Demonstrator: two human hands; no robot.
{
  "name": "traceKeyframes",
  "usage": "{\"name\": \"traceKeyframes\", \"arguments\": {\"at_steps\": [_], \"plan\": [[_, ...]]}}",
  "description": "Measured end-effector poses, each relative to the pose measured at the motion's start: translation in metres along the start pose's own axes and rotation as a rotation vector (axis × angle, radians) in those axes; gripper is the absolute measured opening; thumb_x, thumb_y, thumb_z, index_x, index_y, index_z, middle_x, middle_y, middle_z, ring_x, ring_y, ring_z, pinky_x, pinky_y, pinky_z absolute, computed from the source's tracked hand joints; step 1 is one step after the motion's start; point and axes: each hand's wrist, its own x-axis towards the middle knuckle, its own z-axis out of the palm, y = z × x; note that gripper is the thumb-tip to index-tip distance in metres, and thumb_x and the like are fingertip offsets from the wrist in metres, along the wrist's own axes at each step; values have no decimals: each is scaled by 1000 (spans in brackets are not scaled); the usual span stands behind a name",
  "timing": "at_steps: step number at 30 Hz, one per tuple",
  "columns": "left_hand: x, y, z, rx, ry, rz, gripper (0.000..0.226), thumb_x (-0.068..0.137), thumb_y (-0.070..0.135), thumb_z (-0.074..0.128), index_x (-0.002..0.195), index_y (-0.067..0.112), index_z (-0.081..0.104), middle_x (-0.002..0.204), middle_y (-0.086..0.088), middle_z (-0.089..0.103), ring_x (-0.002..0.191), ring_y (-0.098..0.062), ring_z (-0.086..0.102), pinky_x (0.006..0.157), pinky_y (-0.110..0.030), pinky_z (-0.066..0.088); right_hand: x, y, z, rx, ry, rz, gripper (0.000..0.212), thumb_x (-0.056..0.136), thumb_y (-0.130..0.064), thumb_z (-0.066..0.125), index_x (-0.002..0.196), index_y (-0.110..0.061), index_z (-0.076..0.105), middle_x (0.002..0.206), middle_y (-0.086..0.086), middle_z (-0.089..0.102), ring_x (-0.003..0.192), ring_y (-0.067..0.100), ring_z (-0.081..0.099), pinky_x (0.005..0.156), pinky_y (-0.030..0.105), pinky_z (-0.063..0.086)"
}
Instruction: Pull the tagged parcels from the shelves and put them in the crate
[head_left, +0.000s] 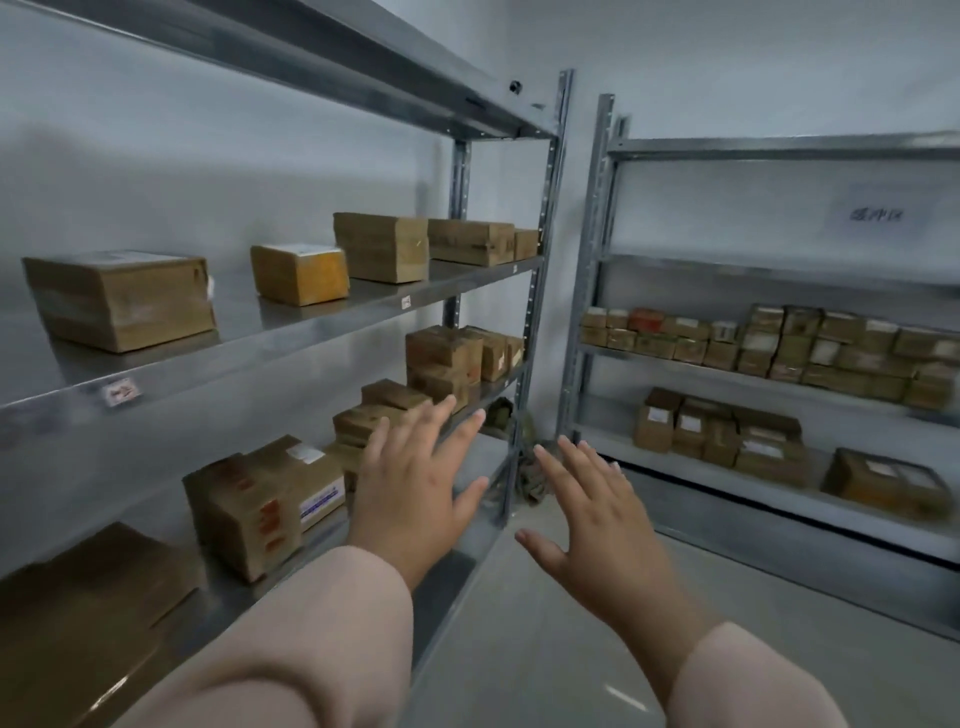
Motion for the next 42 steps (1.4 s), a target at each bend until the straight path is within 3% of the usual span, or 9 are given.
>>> {"name": "traceKeyframes", "arguments": {"at_steps": [4, 7, 17, 23, 29, 34, 42], "plan": [[64, -18, 46, -51, 16, 11, 65, 86, 55, 50, 146, 38, 31, 151, 3, 39, 140, -21, 33, 114, -47, 21, 65, 26, 19, -45, 22, 31, 83, 81, -74, 31, 150, -41, 0, 161, -10, 4, 147, 11, -2, 119, 34, -3], [116, -28, 75, -78, 16, 50, 66, 87, 58, 45, 147, 40, 25, 153, 4, 35, 142, -19, 28, 114, -44, 17, 118, 44, 27, -76, 35, 42, 84, 80, -76, 27, 151, -40, -1, 161, -10, 1, 147, 11, -4, 118, 33, -7], [273, -52, 154, -120, 87, 81, 65, 84, 56, 52, 143, 42, 28, 150, 5, 38, 138, -17, 29, 111, -41, 17, 256, 110, 56, -41, 122, 93, 82, 84, -70, 37, 151, -39, 1, 161, -8, 1, 147, 11, -4, 118, 32, -6], [333, -47, 216, -116, 111, 18, 64, 84, 57, 52, 142, 43, 29, 150, 6, 37, 139, -17, 28, 112, -43, 25, 334, 174, 87, 26, 152, 53, 83, 83, -68, 41, 150, -39, 3, 161, -8, 3, 147, 11, -2, 117, 31, -4], [418, -24, 268, -140, 155, -99, 65, 85, 60, 45, 145, 47, 21, 155, 10, 27, 143, -18, 23, 113, -42, 20, 411, 253, 113, 76, 132, -38, 83, 84, -67, 43, 148, -43, -4, 160, -11, 0, 146, 10, -4, 116, 31, -5], [481, -10, 305, -132, 225, -198, 65, 85, 60, 46, 144, 45, 26, 154, 8, 31, 141, -19, 25, 111, -43, 23, 474, 314, 124, 112, 122, -120, 81, 84, -69, 40, 148, -43, -1, 160, -13, 1, 146, 8, -4, 116, 30, -6], [551, -26, 349, -157, 247, -308, 66, 86, 54, 56, 145, 45, 28, 154, 11, 27, 140, -16, 21, 111, -43, 29, 569, 351, 165, 241, 91, -216, 79, 86, -67, 43, 149, -42, 1, 159, -16, -1, 146, 6, -3, 117, 30, -1]]}}
